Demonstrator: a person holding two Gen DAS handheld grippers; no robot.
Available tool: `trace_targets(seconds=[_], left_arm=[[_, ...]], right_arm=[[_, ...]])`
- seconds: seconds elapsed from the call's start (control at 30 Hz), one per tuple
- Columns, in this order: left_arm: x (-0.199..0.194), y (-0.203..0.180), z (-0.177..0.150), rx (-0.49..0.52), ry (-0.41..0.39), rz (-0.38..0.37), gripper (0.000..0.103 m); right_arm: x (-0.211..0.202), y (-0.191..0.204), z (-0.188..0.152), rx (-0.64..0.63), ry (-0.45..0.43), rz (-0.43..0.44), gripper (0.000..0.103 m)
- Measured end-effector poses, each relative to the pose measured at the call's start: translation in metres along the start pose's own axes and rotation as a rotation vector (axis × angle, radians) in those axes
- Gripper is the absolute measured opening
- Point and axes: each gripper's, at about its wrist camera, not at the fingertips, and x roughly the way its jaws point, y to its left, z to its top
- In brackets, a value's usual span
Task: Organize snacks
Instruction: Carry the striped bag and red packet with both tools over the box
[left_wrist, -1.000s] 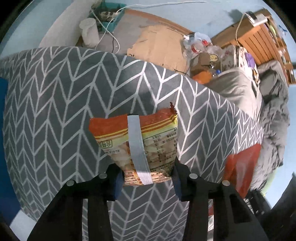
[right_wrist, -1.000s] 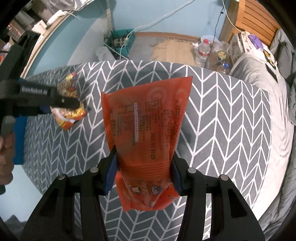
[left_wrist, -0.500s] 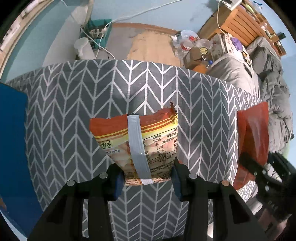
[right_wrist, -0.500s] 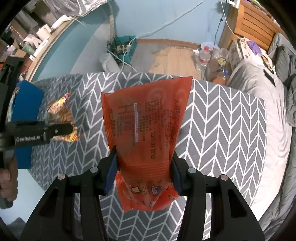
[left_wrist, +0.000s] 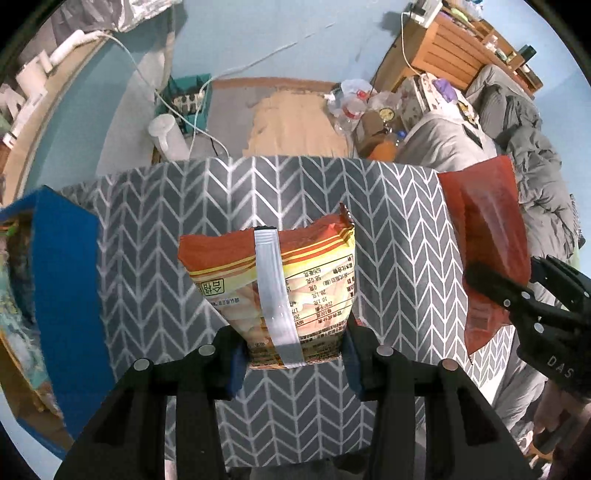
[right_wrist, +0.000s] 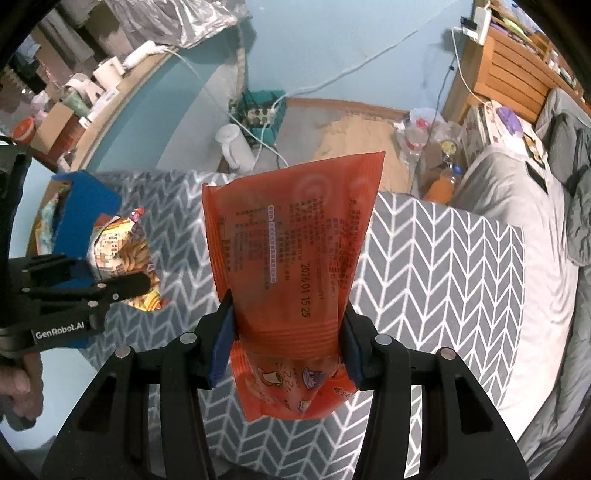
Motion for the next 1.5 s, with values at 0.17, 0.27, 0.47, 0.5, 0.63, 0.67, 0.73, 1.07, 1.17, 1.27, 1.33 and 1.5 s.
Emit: trace_targets(seconds=[0.17,0.27,0.47,0.5,0.63,0.67,0.73,1.07,1.17,1.27,1.33,1.5], left_arm=[[-0.018,0.015,-0.002,0.007,-0.036,0.019,0.044],[-0.029,0.028,-0.006,-0.005,-0.043,0.019,0.044],[-0.055,0.054,-0.016,-0.03,-0.06,0.003,0.044],[-0.059,0.058,-0.017,-0.034,-0.064,0.003,0.044],[-0.078,0.077,-0.021,-0.043,-0.093,0.01,0.044],[-0.082,0.081,-0.022,-0.047,-0.097,0.009,0.044],[-0.09,0.091,-0.025,-0.059,-0.106,0.007,0.044],[-0.114,0.142,-0.045,-0.158,-0.14,-0.003,0.044],[-0.12,0.161,-0.054,-0.196,-0.148,-0.001,0.044],[-0.124,0.181,-0.064,-0.231,-0.155,0.017,0.044],[-0.126,0.198,-0.072,-0.257,-0.159,0.026,0.044],[-0.126,0.23,-0.085,-0.311,-0.154,0.048,0.044]], right_arm=[[-0.005,0.026,0.01,-0.024,-0.017,0.01,0.049],[-0.008,0.043,0.016,-0.047,-0.025,0.018,0.049],[-0.008,0.075,0.024,-0.094,-0.029,0.033,0.049],[-0.008,0.082,0.025,-0.1,-0.029,0.038,0.049],[-0.009,0.106,0.028,-0.126,-0.033,0.056,0.049],[-0.009,0.112,0.029,-0.135,-0.034,0.062,0.049],[-0.01,0.125,0.032,-0.154,-0.037,0.07,0.049],[-0.008,0.185,0.042,-0.236,-0.037,0.142,0.049],[-0.004,0.202,0.045,-0.253,-0.029,0.164,0.049],[0.001,0.22,0.049,-0.268,-0.021,0.191,0.049],[0.006,0.233,0.051,-0.283,-0.01,0.207,0.049],[0.02,0.265,0.056,-0.324,0.02,0.236,0.049]])
